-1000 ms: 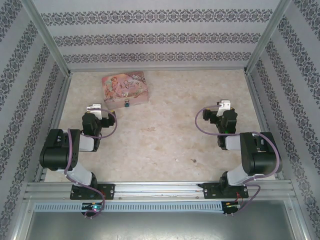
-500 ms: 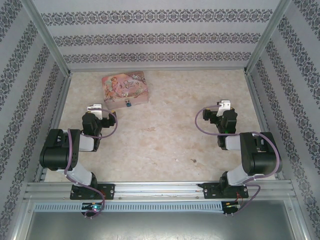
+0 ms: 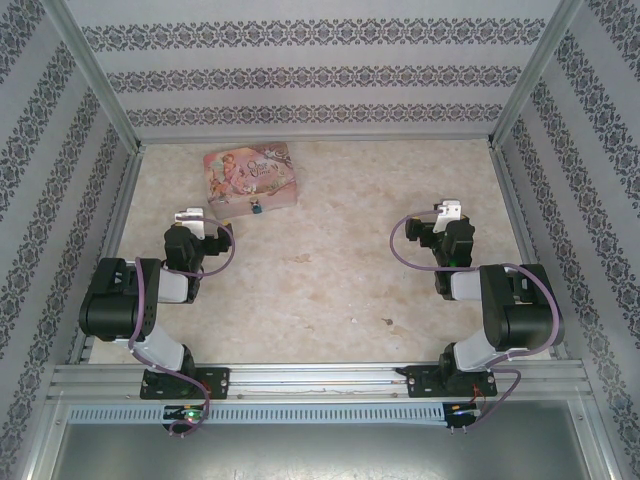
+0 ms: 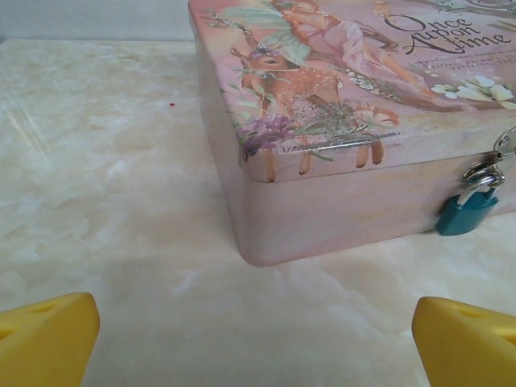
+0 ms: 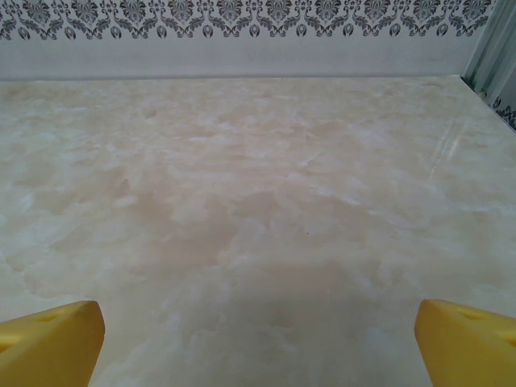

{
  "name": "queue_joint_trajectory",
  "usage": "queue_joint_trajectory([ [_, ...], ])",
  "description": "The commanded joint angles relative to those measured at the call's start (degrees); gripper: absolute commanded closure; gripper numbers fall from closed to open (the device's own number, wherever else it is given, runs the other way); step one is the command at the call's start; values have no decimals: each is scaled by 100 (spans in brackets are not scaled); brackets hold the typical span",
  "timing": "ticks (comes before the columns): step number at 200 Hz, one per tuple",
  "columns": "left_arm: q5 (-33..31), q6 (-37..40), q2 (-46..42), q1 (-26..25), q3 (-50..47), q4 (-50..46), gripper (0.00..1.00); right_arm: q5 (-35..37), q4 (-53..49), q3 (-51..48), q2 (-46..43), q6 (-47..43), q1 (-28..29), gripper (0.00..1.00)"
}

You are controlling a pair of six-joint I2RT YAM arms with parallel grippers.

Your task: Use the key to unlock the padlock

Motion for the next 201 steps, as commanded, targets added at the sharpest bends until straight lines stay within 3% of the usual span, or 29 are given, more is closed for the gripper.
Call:
queue_joint_trajectory([
  [1, 61, 83, -73, -55, -23, 151, 1, 102, 67, 23, -32, 87, 39, 2],
  [33, -128, 13, -358, -54, -285, 429, 1, 332, -234, 38, -379, 171, 40, 2],
  [62, -215, 7, -1082, -54, -304, -177, 1, 352, -812, -43, -1102, 216, 47, 2],
  [101, -528, -655, -2613, -46, 185, -2433, 1, 57, -3004, 341, -2444, 593, 66, 2],
  [128, -725, -1300, -3235, -16, 942, -4288, 1, -686, -4458, 729, -3330, 1362, 93, 1],
  [143, -772, -1746, -3190, 90, 1455, -5150, 1, -1027, -5016, 889, -3687, 1914, 113, 2],
  [164, -172, -2179, -2733, 385, 2241, -6014, 1, -1483, -5582, 956, -4129, 2678, 128, 2],
  [201, 866, -2448, -1679, 624, 3204, -6184, 1, -2325, -5855, 858, -4371, 3163, 146, 2],
])
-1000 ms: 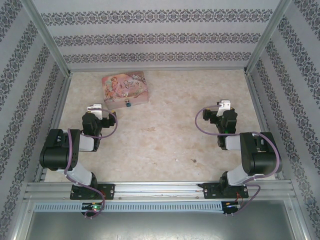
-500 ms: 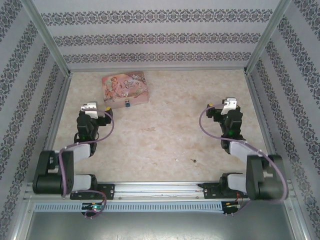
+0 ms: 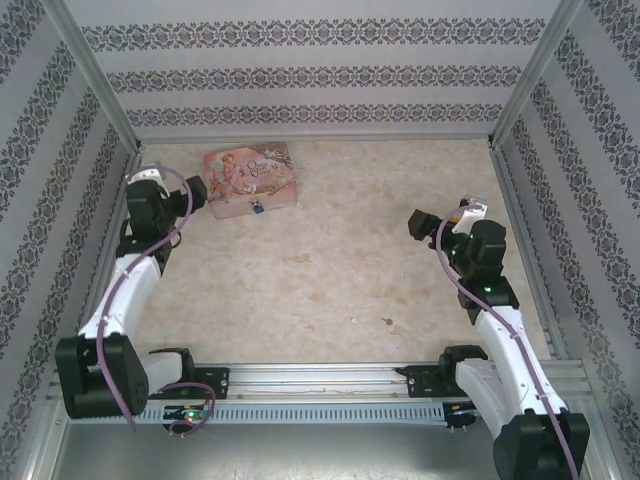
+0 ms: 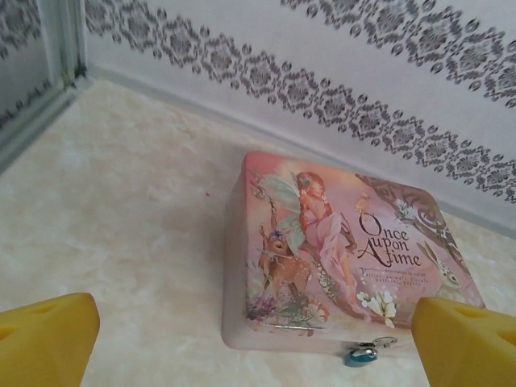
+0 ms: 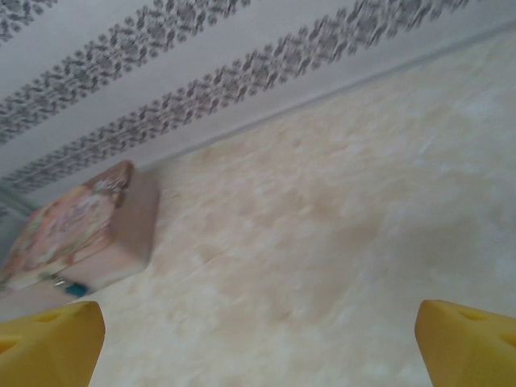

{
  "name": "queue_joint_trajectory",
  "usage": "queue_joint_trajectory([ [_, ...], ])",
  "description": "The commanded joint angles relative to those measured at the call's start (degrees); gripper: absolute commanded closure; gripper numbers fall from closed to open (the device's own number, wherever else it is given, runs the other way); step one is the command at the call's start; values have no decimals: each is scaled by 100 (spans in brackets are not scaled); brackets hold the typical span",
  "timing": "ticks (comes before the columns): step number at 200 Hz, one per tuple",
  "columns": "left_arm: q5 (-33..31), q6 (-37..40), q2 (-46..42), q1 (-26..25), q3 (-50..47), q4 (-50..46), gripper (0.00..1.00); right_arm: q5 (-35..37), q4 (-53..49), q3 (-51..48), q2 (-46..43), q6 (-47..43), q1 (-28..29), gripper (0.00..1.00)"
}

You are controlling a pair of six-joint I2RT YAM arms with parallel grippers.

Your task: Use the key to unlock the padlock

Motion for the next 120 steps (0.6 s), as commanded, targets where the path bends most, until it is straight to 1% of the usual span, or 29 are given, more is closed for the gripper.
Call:
queue_joint_trajectory([
  [1, 863, -477, 602, 151, 515, -839, 1, -837, -611, -7, -74, 665, 74, 2],
  [28, 1551, -673, 1492, 334, 1221, -958, 1, -1066, -790, -36, -137, 712, 87, 2],
  [56, 1731, -716, 2275, 434, 1767, -926, 1, -1082, -1022, -66, -260, 698, 96, 2],
  [81, 2188, -704, 3011, 523, 2325, -894, 1, -1173, -1166, -53, -278, 636, 105, 2],
  [120, 2684, -455, 4034, 533, 3281, -1375, 1, -1190, -1197, -1, -170, 552, 105, 2],
])
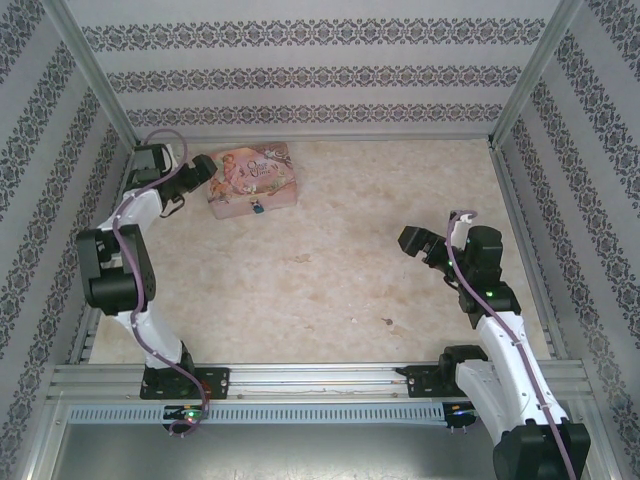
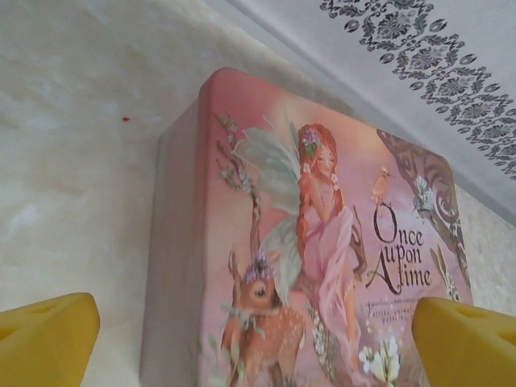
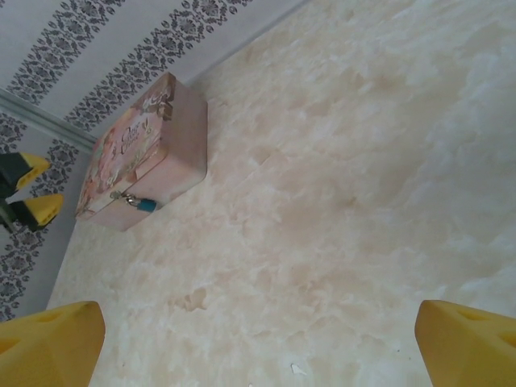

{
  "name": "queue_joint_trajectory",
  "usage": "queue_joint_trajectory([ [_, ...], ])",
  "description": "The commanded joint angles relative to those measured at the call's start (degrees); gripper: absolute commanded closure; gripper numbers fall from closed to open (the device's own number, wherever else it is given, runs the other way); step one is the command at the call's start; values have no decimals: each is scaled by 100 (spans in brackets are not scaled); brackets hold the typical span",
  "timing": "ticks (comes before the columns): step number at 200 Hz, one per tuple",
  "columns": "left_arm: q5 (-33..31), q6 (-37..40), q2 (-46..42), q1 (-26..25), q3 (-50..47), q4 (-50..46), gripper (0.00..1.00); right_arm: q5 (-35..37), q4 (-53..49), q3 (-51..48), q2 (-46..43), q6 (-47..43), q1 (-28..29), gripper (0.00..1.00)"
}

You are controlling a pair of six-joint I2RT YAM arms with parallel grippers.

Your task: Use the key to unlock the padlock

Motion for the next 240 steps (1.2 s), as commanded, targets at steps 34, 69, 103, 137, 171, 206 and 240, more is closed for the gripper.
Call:
queue_joint_trajectory([
  [34, 965, 158, 1126, 58, 1171, -807, 0, -232, -63, 160, 292, -146, 76, 2],
  [69, 1048, 405, 1527, 40, 1594, -1238, 6, -303, -34, 267, 473, -240, 76, 2],
  [103, 1169, 802, 1844, -67, 1925, -1757, 14, -357, -18, 293, 586, -321, 76, 1],
  [137, 1055, 1230, 1975, -229, 2035, -2142, 21, -446, -33, 334, 681, -390, 76, 1],
  [171, 1006, 1918, 2116, -460, 2228, -2759, 27, -489, -44, 303, 654, -387, 85, 2],
  [206, 1158, 2532, 2175, -762, 2252, -3064, 29, -540, -101, 294, 606, -412, 89, 2],
  [240, 1318, 3066, 2168, -1138, 2243, -3280, 29, -629, -100, 311, 606, -392, 85, 2],
])
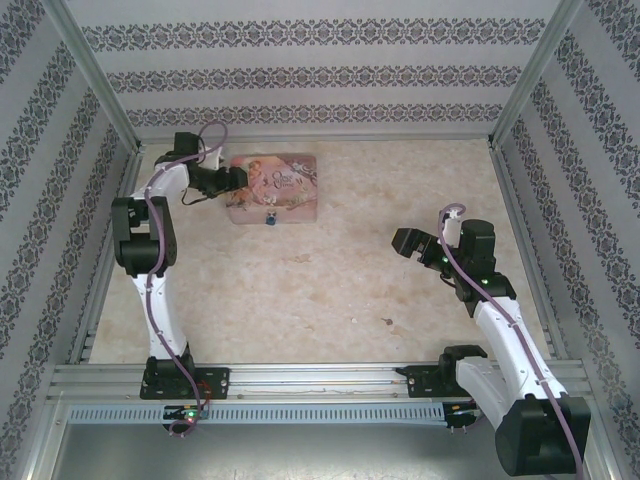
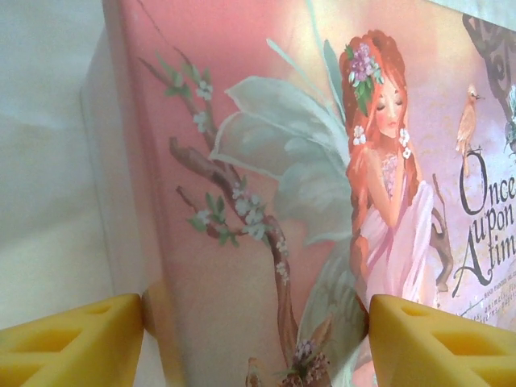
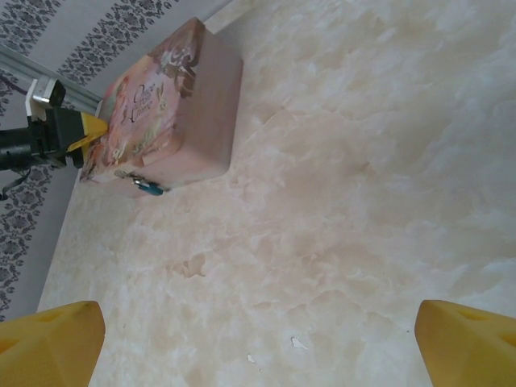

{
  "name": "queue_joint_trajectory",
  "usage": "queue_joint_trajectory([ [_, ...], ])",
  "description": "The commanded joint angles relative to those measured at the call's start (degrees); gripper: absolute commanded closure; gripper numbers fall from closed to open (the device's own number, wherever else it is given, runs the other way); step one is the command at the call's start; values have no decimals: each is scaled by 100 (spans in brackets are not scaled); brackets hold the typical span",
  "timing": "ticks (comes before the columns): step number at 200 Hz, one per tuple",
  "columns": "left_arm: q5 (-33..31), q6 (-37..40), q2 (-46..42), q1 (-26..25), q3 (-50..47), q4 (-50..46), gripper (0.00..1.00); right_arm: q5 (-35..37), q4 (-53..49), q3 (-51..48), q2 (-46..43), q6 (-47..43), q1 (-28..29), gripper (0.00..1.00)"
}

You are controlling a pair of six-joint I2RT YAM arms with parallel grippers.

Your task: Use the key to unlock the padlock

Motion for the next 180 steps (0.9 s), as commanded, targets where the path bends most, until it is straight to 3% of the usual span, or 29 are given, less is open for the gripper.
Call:
queue_joint_trajectory([
  [1, 141, 818, 246, -364, -32, -812, 29, -184, -52, 176, -76, -83, 52, 1],
  [77, 391, 1109, -22, -936, -495, -616, 30, -3, -329, 154, -250, 34, 109, 2],
  [135, 141, 686, -302, -965, -142, -422, 23, 272, -544, 297, -243, 51, 253, 1],
  [180, -194, 88, -929, -843, -119, 44, 17, 629, -1463, 694, -217, 17, 411, 4],
])
